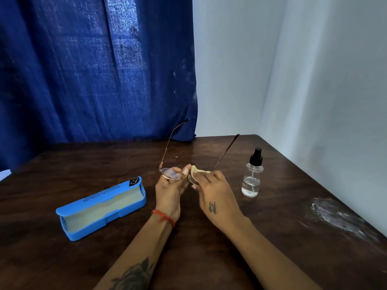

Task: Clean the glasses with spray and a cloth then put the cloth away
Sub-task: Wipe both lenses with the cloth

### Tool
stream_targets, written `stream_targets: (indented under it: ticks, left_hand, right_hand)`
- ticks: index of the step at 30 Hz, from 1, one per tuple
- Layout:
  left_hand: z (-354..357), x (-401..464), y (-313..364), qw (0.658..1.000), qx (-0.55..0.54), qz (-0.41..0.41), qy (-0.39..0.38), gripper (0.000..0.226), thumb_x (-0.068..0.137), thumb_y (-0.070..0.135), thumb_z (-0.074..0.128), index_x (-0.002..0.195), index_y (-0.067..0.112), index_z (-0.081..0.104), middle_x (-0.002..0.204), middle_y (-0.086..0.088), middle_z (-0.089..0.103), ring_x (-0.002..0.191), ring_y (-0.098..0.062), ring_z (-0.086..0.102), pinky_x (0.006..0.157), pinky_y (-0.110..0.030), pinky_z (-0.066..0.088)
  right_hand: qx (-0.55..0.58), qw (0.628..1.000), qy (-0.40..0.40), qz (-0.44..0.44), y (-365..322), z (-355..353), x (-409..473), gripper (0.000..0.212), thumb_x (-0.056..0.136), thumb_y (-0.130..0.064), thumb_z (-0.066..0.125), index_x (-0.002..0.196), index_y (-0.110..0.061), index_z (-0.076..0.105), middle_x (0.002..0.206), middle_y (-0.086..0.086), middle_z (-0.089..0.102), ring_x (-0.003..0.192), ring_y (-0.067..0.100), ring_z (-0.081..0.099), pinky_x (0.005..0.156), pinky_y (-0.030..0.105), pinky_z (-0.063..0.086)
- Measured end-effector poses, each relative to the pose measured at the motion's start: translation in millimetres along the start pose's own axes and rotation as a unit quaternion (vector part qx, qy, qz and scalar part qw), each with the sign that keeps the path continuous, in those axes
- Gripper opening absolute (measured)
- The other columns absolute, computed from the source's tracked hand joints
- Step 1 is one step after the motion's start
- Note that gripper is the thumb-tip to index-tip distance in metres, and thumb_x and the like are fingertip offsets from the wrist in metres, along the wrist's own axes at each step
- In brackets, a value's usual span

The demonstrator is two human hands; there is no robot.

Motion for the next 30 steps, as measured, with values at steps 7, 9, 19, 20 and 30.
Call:
stream_targets:
  ticks: [7,9,19,20,30]
  left_hand:
    - [-3.0,0.0,0.7,0.999,0.027,-0.001,0.029,0.013,0.079,0.001,0.062,0.083,0.013,0.061,0.099,-0.006,0.073,0.091,-0.015,0.069,0.066,-0.02,0.055]
    - [-2.2,-0.7,2.3,0.999,0.033,0.004,0.027,0.012,0.078,0.002,0.062,0.084,0.013,0.06,0.1,-0.006,0.072,0.088,-0.014,0.07,0.066,-0.021,0.056]
    - [2.6,-5.7,5.5,0.999,0.029,-0.008,0.026,0.016,0.075,0.005,0.065,0.087,0.013,0.06,0.101,-0.01,0.071,0.093,-0.017,0.069,0.074,-0.026,0.056]
    - [2.4,-5.8,6.2,0.999,0.028,-0.012,0.032,0.015,0.077,0.003,0.063,0.087,0.013,0.06,0.1,-0.01,0.071,0.09,-0.015,0.069,0.073,-0.025,0.057]
    - [6.0,-7.3,6.9,0.998,0.053,-0.033,0.023,0.022,0.076,0.005,0.067,0.097,0.002,0.063,0.087,-0.009,0.074,0.083,-0.016,0.071,0.07,-0.022,0.057]
  right_hand:
    - [0.044,0.997,0.035,0.047,-0.2,-4.2,-1.7,0.011,0.071,-0.004,0.076,0.079,-0.004,0.069,0.069,0.01,0.067,0.061,0.024,0.062,0.054,0.026,0.05]
    - [0.096,0.992,0.053,0.06,1.5,-6.4,-1.9,0.013,0.069,-0.007,0.078,0.078,-0.008,0.07,0.07,0.006,0.069,0.061,0.02,0.064,0.055,0.023,0.049]
    - [0.061,0.998,0.011,0.019,3.9,4.2,-2.2,0.03,0.081,-0.017,0.069,0.109,-0.007,0.067,0.102,0.008,0.07,0.09,0.024,0.056,0.079,0.023,0.043]
    - [0.06,0.998,0.015,0.006,3.5,2.6,-1.7,0.028,0.079,-0.013,0.071,0.106,-0.006,0.068,0.098,0.008,0.071,0.087,0.024,0.058,0.077,0.025,0.046]
    - [0.14,0.978,0.126,0.094,19.5,-17.5,1.7,0.01,0.075,-0.018,0.077,0.084,-0.015,0.074,0.071,0.001,0.071,0.067,0.019,0.06,0.059,0.028,0.048]
Point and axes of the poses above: each hand's wrist, its own x-axis towards the middle knuckle, its own z-axis out of the palm, y = z × x, the point moved 4 cm from there along x, towards the middle knuckle
